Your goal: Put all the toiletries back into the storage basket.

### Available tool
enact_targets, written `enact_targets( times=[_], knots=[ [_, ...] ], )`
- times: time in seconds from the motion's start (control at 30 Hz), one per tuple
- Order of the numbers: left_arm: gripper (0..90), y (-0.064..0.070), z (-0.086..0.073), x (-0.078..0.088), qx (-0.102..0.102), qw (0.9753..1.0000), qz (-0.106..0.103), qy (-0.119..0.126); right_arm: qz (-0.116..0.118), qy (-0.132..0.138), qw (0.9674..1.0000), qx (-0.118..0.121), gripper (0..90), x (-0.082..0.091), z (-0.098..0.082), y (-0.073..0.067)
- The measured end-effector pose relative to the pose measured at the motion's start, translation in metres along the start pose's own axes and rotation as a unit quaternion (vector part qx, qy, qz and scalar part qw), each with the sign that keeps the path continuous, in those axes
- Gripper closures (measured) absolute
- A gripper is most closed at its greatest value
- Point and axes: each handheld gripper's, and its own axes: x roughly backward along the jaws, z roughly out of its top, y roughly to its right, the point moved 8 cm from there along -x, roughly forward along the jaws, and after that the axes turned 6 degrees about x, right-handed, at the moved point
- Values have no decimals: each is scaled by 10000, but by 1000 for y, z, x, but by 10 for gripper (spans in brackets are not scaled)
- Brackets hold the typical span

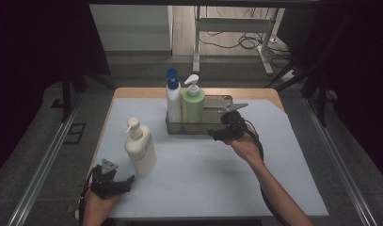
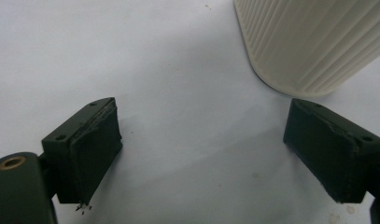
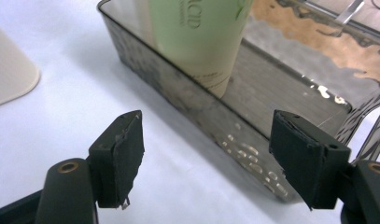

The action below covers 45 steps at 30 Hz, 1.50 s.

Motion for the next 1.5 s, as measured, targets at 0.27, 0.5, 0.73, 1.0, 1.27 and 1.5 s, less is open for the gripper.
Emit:
enact_targets(
  times=[0.27, 0.5, 0.73, 1.0, 1.27, 1.5],
  knots=[
    [107, 0, 0, 0, -1, 10000, 5, -3, 33, 10, 9999, 105, 201, 12, -10, -6],
    [107, 0, 0, 0, -3, 10000, 9, -6, 75, 37, 9998, 199, 153, 24, -21, -9],
    [110, 0, 0, 0, -18, 10000, 22, -14, 10, -4, 9996, 277, 129, 37, -31, -10],
    [109, 0, 0, 0, -7, 10000, 24, -8, -43, -82, 9996, 277, 44, 47, -52, -11],
    [107, 0, 0, 0, -1, 10000, 19, -2, -189, -245, 9991, 278, 0, 52, -79, -10],
    [107, 0, 0, 0, 2, 10000, 20, 3, -264, -175, 9993, 179, 0, 58, -98, -11]
  ],
)
